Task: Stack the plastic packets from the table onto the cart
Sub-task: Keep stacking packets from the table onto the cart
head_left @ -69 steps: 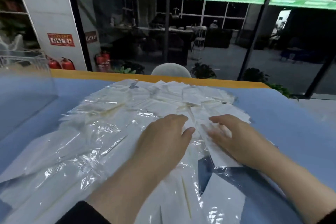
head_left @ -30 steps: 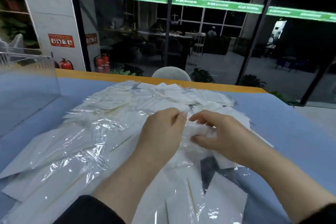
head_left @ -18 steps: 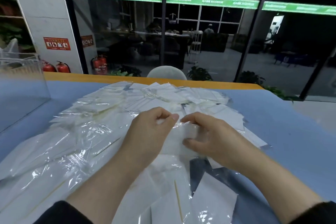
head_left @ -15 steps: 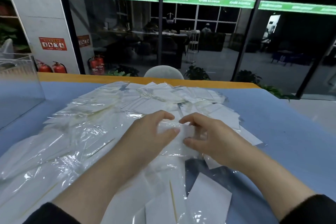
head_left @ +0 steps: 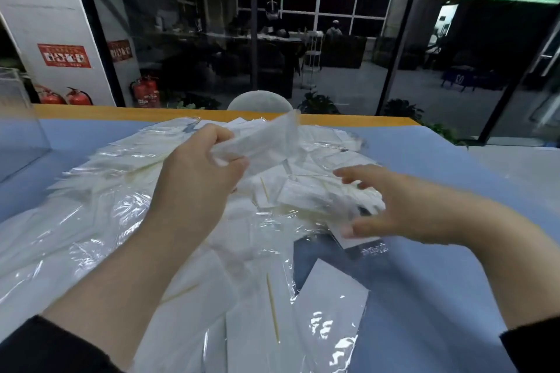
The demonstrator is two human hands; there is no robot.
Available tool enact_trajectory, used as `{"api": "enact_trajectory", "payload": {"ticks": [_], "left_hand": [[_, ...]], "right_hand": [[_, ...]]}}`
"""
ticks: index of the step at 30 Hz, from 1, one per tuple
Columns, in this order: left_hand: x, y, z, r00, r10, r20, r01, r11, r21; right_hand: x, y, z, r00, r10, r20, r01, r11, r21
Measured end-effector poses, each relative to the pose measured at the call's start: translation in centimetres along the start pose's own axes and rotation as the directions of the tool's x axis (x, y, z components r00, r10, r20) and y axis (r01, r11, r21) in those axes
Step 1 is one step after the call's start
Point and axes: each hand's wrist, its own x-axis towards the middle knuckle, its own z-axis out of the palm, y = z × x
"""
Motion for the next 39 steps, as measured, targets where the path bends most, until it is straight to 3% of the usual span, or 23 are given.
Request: {"api": "enact_trajectory", "payload": {"ticks": [1, 3, 7, 14, 17, 20, 26, 32, 39], "left_hand": [[-0.1, 0.1, 0.1, 1.000, 0.005, 0.002, -0.005, 1.000, 0.025], [-0.3, 0.3, 0.3, 1.000, 0.025, 0.015, -0.026, 0.996, 0.084], [-0.7, 0.6, 0.4, 0.999, 0.039, 0.036, -0.042, 0.993, 0.107], [-0.7, 0.4, 0.6, 0.999, 0.034, 0.033, -0.036, 0.996, 0.083], [-0.7, 0.4, 0.5, 0.998, 0.055, 0.012, -0.055, 0.998, 0.034], [-0.6, 0.6, 0.1, 0.996, 0.091, 0.025, -0.090, 0.995, -0.040], [-0.8, 0.8, -0.1, 0.974, 0.147, 0.170, -0.135, 0.987, -0.083], [-1.4, 0.6, 1.3, 0.912, 0.188, 0.363, -0.195, 0.981, -0.017], [-1.6, -0.1, 2.0, 0.913, 0.114, 0.392, -0.132, 0.991, 0.019]], "right_hand": [[-0.7, -0.1, 0.5, 0.994, 0.032, 0.106, -0.025, 0.998, -0.064], [-1.3, -0.3, 1.7, 0.986, 0.029, 0.166, -0.002, 0.987, -0.162], [-0.6, -0.5, 2.7, 0.998, -0.005, -0.069, -0.003, 0.994, -0.113], [1.6, -0.1, 4.2, 0.957, -0.117, -0.264, 0.105, 0.993, -0.060], [1.8, 0.5, 3.8, 0.916, -0.034, -0.399, 0.094, 0.987, 0.132], [1.8, 1.4, 2.8, 0.842, 0.057, -0.537, 0.176, 0.911, 0.372], [1.3, 2.2, 1.1, 0.711, 0.182, -0.680, 0.329, 0.768, 0.549], [0.7, 1.1, 1.5, 0.807, 0.036, -0.589, 0.405, 0.693, 0.597], [1.3, 0.0, 2.7, 0.900, 0.014, -0.436, 0.393, 0.411, 0.823]]}}
